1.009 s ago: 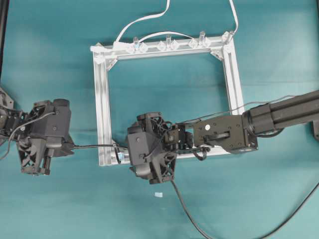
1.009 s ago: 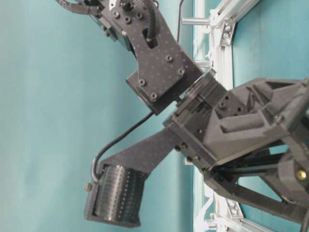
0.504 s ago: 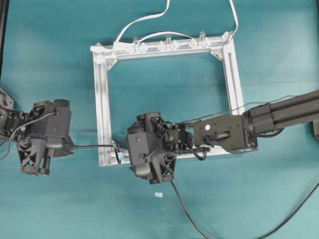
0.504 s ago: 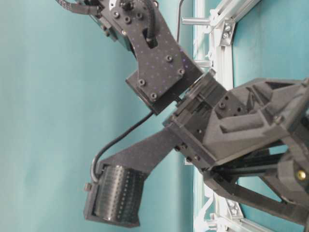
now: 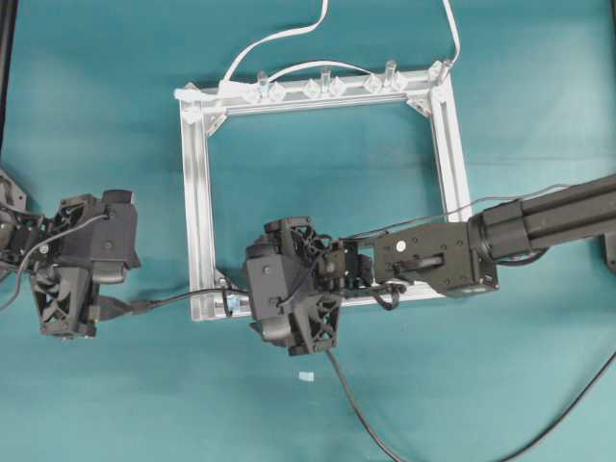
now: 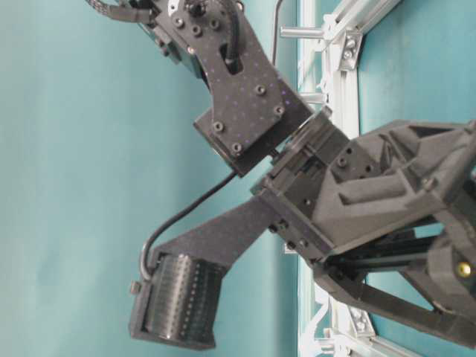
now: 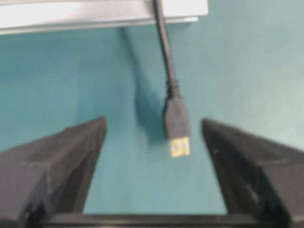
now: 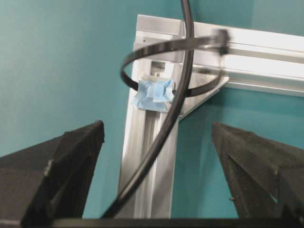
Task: Insert the wire through the string loop located on the left side.
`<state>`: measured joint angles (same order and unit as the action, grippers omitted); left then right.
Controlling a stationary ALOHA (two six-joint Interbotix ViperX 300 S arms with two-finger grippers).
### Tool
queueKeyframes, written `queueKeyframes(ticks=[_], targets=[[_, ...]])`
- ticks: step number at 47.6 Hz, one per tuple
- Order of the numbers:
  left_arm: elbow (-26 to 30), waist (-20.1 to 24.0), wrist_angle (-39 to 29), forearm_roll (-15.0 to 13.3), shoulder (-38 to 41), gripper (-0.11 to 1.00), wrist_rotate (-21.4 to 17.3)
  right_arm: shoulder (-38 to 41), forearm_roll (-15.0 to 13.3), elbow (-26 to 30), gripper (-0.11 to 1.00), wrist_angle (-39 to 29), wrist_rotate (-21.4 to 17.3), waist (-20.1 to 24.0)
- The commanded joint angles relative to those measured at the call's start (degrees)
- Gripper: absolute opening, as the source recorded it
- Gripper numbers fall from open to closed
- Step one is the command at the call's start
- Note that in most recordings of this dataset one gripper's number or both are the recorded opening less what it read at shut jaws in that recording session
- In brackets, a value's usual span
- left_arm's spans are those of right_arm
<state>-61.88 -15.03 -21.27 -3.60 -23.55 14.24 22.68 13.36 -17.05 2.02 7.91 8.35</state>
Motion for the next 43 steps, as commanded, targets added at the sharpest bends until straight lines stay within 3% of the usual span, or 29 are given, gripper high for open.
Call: queueKeyframes(ticks=[1, 20, 43], targets=[[0.9, -0.2, 0.2, 0.2, -0.3, 0.78, 0.3, -2.7, -0.2, 0.5, 0.92, 0.5, 0.1, 0.2], [1.1, -0.1, 0.4, 1.3, -1.8, 0.76, 0.1, -4.0, -0.2, 0.8, 0.92, 0.5, 0.2, 0.1], [-0.7, 3.0, -0.1, 2.2, -13.4, 0.75, -0.1, -10.5, -0.2, 0.8, 0.92, 0.5, 0.4, -2.9]])
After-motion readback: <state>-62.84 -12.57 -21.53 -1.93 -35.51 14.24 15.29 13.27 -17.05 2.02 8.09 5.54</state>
